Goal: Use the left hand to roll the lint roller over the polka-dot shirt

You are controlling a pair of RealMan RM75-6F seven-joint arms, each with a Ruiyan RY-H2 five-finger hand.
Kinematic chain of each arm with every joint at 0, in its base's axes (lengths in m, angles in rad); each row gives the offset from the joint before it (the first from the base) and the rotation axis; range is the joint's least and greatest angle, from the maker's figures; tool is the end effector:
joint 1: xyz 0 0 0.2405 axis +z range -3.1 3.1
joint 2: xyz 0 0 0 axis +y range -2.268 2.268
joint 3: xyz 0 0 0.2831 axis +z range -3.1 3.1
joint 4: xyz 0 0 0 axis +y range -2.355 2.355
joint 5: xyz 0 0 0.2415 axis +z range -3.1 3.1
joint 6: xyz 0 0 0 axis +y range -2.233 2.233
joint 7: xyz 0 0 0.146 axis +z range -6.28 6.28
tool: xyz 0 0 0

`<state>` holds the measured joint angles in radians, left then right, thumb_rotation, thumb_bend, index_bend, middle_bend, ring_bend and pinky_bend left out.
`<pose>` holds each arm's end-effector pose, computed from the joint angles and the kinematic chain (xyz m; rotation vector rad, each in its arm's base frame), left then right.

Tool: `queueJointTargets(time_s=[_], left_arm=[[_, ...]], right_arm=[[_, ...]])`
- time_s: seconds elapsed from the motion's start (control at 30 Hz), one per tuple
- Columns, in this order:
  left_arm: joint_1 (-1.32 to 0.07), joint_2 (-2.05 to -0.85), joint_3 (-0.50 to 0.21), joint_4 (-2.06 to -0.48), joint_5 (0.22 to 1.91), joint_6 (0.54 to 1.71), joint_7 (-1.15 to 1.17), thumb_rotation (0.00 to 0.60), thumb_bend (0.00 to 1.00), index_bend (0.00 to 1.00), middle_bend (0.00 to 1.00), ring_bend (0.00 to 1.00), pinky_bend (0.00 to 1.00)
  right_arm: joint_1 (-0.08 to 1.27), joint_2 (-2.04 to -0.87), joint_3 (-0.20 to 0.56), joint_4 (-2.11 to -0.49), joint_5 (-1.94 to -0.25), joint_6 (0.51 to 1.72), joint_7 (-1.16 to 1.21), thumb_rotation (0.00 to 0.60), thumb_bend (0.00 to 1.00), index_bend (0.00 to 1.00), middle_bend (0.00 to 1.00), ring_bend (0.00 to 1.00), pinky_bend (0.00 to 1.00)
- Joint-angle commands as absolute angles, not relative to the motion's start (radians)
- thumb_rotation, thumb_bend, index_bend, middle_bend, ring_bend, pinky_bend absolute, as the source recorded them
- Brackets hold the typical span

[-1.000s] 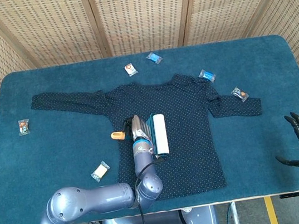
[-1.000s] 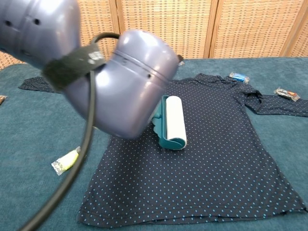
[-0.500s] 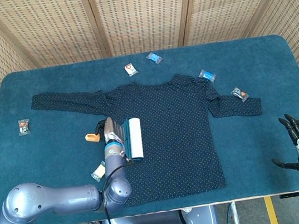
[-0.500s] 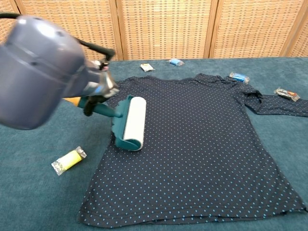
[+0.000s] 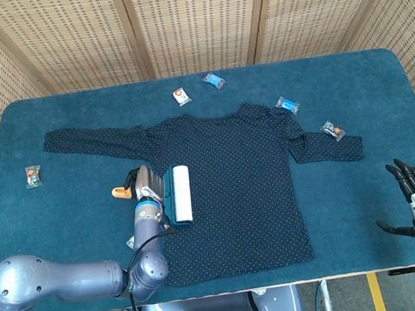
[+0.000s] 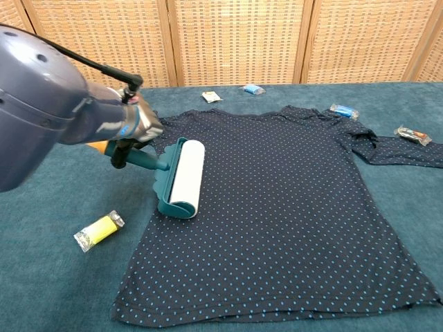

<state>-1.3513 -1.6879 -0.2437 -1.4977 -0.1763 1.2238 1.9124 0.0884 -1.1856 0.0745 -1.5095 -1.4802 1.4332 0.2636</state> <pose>-0.0446 0.4036 -0.0869 -1.9915 -0.2346 0.2649 -0.3669 -0.1962 0.1272 1.2833 -1.1043 1.0552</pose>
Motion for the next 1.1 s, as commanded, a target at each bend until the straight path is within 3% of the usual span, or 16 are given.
queueJointTargets(time_s=[0.03, 0.67, 1.1], left_arm=[[-1.377, -1.722, -0.257, -1.464, -0.188, 1.217, 1.92, 0.6, 0.89, 0.91, 0.93, 0.81, 0.72], [-1.573, -1.966, -0.415, -1.147, -0.282, 1.173, 2.026, 0.6, 0.89, 0.91, 0.93, 0.81, 0.72], [-1.568, -1.996, -0.434, -1.138, -0.27, 1.187, 2.051, 0.6, 0.89, 0.91, 0.93, 0.81, 0.72]], right_arm=[[0.089, -1.185, 0.076, -1.507, -1.477, 1.431, 0.27, 0.6, 0.13, 0.0, 0.0, 0.0, 0.0], [0.097, -1.182, 0.082, -1.48, -1.452, 1.4, 0.322, 0.6, 0.13, 0.0, 0.0, 0.0, 0.0], [0.097, -1.183, 0.079, -1.48, -1.457, 1.402, 0.318, 0.6, 0.13, 0.0, 0.0, 0.0, 0.0]])
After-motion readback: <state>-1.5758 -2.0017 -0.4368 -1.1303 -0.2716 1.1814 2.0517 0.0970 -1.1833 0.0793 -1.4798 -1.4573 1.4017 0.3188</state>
